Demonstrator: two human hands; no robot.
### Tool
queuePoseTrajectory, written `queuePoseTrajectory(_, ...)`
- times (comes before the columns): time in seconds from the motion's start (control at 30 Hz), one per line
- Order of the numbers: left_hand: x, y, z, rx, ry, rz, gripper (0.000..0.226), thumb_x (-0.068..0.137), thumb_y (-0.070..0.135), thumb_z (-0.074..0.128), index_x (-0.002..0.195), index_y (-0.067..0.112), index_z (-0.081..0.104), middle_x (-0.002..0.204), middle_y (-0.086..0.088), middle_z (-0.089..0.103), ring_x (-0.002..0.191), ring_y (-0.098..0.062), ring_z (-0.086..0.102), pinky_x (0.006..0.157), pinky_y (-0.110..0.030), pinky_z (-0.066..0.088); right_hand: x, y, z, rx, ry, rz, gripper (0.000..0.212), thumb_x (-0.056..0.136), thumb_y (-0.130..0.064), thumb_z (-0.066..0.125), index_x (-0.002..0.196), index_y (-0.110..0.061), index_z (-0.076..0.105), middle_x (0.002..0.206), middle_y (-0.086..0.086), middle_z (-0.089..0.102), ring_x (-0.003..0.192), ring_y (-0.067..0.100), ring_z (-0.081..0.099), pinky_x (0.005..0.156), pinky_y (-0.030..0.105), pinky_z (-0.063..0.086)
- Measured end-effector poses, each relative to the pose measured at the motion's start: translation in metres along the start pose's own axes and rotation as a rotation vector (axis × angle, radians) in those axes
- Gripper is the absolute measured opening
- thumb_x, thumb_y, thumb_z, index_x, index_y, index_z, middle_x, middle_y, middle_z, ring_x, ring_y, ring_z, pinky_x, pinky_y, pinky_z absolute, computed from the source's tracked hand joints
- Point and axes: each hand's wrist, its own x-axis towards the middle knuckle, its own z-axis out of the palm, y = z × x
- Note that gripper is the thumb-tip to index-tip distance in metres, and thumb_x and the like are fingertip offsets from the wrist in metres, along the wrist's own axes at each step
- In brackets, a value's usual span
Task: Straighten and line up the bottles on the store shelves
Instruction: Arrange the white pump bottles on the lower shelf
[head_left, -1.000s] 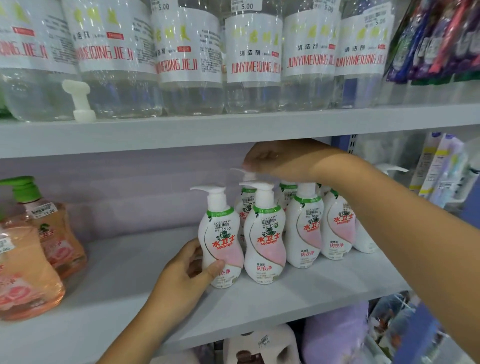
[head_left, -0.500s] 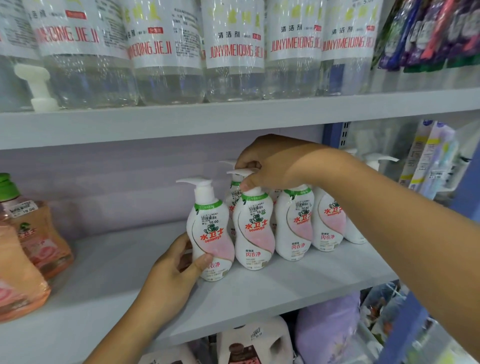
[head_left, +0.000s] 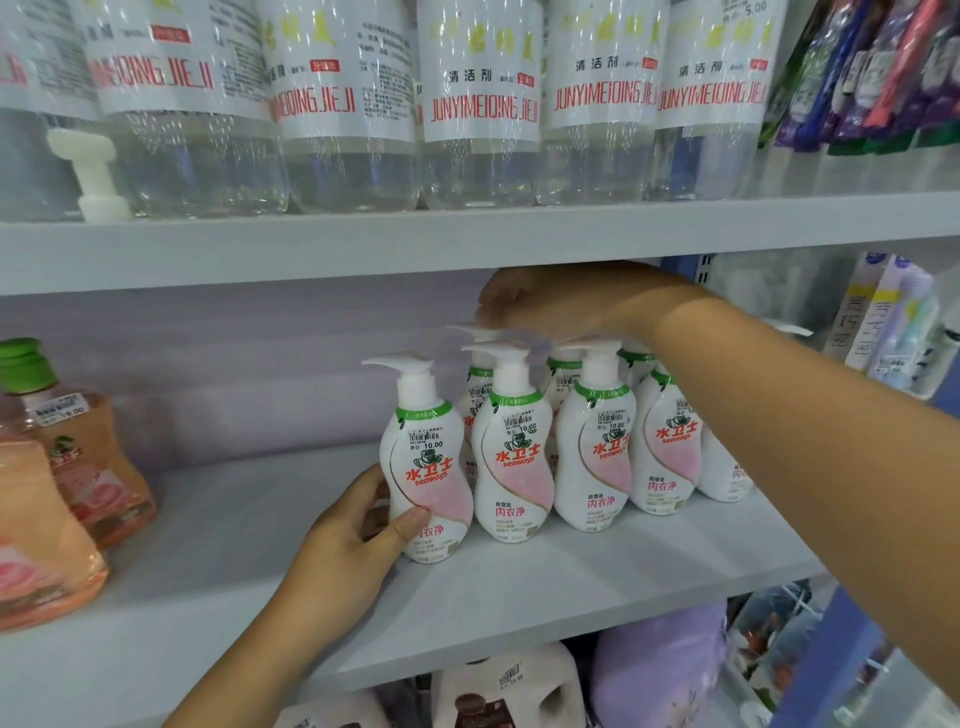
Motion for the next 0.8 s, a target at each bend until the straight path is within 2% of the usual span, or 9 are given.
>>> queuePoseTrajectory(0.07,0.0,0.001,0.001,0.011,0.002,0.001,0.038,0.095,0.014,0.069,0.126,0.035,0.062,0.114,0.022,0.074,0.105,-0.001,0.07,0.084,-0.013,0.054,0.011,0.003,-0.001,0.04,-0.054,0.012,0.039,0.097,-0.052,0.058,0.116,-0.021,0.072,0.112,0.001,0.072,0.101,0.021,0.066,0.085,0.032,0.052)
queuePoseTrajectory(0.17,-0.001,0.001,0.0,0.021,0.002,0.001,0.037,0.095,0.016,0.069,0.125,0.037,0.061,0.113,0.024,0.073,0.105,0.001,0.07,0.086,-0.015,0.055,0.027,0.01,0.002,0.075,-0.113,0.033,0.023,0.093,-0.045,0.067,0.1,-0.024,0.073,0.092,-0.004,0.072,0.08,0.011,0.061,0.066,0.02,0.045)
queuePoseTrajectory(0.27,0.0,0.002,-0.001,0.022,-0.002,-0.011,0.038,0.095,0.017,0.068,0.127,0.037,0.061,0.115,0.023,0.073,0.107,-0.001,0.07,0.091,-0.021,0.053,0.032,0.013,0.003,0.113,-0.122,0.032,0.012,0.092,-0.033,0.071,0.094,-0.022,0.071,0.085,-0.001,0.071,0.072,0.007,0.059,0.062,0.015,0.044)
queuePoseTrajectory(0.43,0.001,0.003,0.001,0.009,0.0,-0.005,0.038,0.095,0.013,0.068,0.122,0.039,0.061,0.109,0.028,0.073,0.102,0.003,0.07,0.079,-0.008,0.052,0.033,0.016,0.003,0.121,-0.143,-0.004,0.008,0.093,-0.023,0.071,0.099,-0.017,0.073,0.1,0.01,0.074,0.084,0.014,0.06,0.074,0.023,0.047)
queuePoseTrajectory(0.53,0.001,0.003,0.001,0.004,-0.006,-0.015,0.039,0.095,0.011,0.068,0.124,0.036,0.062,0.111,0.025,0.074,0.105,0.0,0.07,0.08,-0.009,0.053,0.034,0.017,0.002,0.103,-0.155,-0.025,0.006,0.092,-0.022,0.072,0.088,-0.026,0.07,0.106,0.013,0.075,0.087,0.017,0.062,0.079,0.028,0.049)
queuePoseTrajectory(0.6,0.002,0.004,0.001,-0.001,-0.001,-0.018,0.039,0.095,0.012,0.068,0.124,0.036,0.061,0.113,0.024,0.074,0.106,0.0,0.07,0.081,-0.009,0.052,0.035,0.018,0.002,0.105,-0.155,-0.024,0.002,0.093,-0.026,0.071,0.092,-0.027,0.071,0.11,0.012,0.074,0.092,0.022,0.065,0.087,0.031,0.052)
queuePoseTrajectory(0.7,0.001,0.002,0.003,-0.009,0.002,-0.008,0.038,0.095,0.009,0.067,0.121,0.037,0.061,0.111,0.025,0.074,0.102,0.003,0.07,0.079,-0.007,0.051,0.025,0.021,0.0,0.198,-0.146,-0.054,0.013,0.098,-0.03,0.065,0.093,-0.024,0.075,0.094,0.001,0.073,0.09,0.018,0.064,0.099,0.041,0.049)
queuePoseTrajectory(0.73,0.0,0.002,0.003,-0.012,0.004,-0.01,0.039,0.095,0.009,0.068,0.121,0.037,0.06,0.111,0.025,0.074,0.102,0.004,0.07,0.079,-0.007,0.051,0.018,0.025,-0.002,0.228,-0.136,-0.049,0.016,0.1,-0.028,0.063,0.096,-0.019,0.075,0.091,0.003,0.07,0.09,0.016,0.061,0.1,0.041,0.047)
queuePoseTrajectory(0.8,0.001,0.001,0.003,-0.004,0.009,-0.017,0.041,0.093,0.01,0.07,0.123,0.036,0.06,0.113,0.023,0.074,0.104,0.002,0.07,0.084,-0.012,0.054,0.006,0.037,-0.008,0.173,-0.114,0.021,0.026,0.099,-0.029,0.064,0.116,-0.011,0.07,0.109,0.008,0.067,0.106,0.017,0.061,0.108,0.039,0.045)
